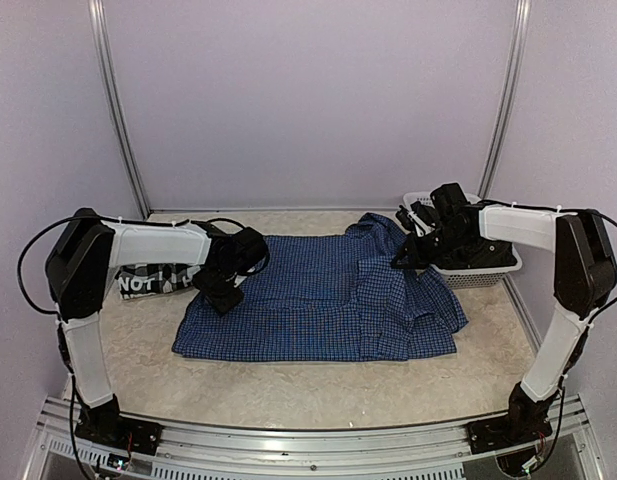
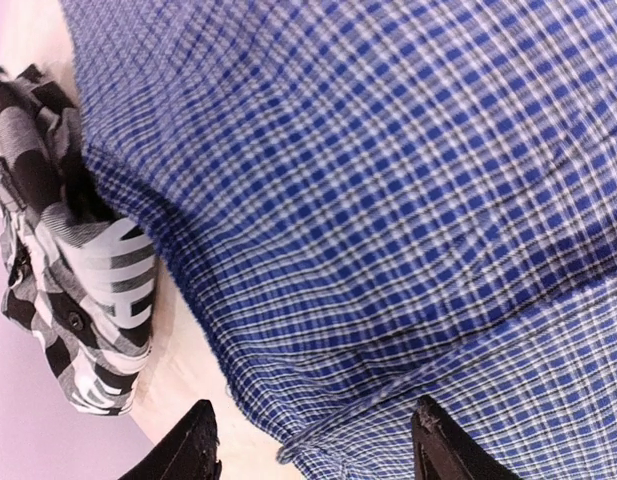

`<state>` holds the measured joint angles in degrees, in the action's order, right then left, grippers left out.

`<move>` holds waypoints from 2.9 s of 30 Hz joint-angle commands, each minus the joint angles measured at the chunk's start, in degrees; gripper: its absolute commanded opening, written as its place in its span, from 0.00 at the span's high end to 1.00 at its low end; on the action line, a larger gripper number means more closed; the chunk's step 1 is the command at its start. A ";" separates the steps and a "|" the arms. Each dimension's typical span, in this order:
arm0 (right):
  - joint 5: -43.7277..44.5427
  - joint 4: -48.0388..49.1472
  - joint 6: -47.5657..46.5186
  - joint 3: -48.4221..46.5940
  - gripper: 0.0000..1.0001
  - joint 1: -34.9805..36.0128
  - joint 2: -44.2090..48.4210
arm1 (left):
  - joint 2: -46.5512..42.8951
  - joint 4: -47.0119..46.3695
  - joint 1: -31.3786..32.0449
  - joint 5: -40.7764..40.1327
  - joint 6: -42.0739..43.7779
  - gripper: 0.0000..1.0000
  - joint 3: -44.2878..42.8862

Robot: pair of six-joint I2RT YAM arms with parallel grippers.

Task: Fold and stack the long sleeve shirts
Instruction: Fold the flattened shirt at the center of the board, then pass from the right arm to the left

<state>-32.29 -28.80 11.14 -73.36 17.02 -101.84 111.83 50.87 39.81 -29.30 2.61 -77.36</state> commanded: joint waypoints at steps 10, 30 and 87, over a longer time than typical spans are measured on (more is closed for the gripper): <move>-1.61 4.35 1.34 0.16 0.99 -0.67 -1.89 | -10.44 -21.34 11.38 19.77 0.66 0.16 -3.59; -2.77 4.75 0.99 1.51 0.99 -0.68 -2.65 | 12.77 -38.25 30.14 33.04 3.59 0.18 -15.78; -4.02 5.87 0.45 4.30 0.90 -0.67 -2.61 | 18.85 -39.19 29.63 29.47 9.13 1.00 -19.62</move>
<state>-35.97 -23.20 11.75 -69.69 16.95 -104.33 133.58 13.93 69.52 -0.19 11.84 -99.31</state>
